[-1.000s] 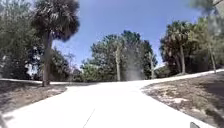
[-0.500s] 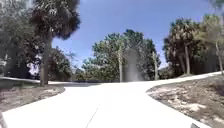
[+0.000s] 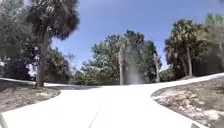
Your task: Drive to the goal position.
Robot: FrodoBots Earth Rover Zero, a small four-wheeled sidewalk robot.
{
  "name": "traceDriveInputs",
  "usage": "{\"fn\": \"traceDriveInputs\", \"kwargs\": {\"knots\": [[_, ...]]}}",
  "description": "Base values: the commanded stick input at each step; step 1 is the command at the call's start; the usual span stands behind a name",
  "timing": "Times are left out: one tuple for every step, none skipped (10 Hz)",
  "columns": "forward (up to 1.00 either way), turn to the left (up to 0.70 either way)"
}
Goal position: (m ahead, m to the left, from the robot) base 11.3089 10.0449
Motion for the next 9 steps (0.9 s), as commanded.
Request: {"fn": "traceDriveInputs", "kwargs": {"knots": [[0.70,0.00],[0.70,0.00],[0.70,0.00],[0.70,0.00],[0.70,0.00],[0.70,0.00],[0.70,0.00],[0.70,0.06],[0.70,0.13]]}}
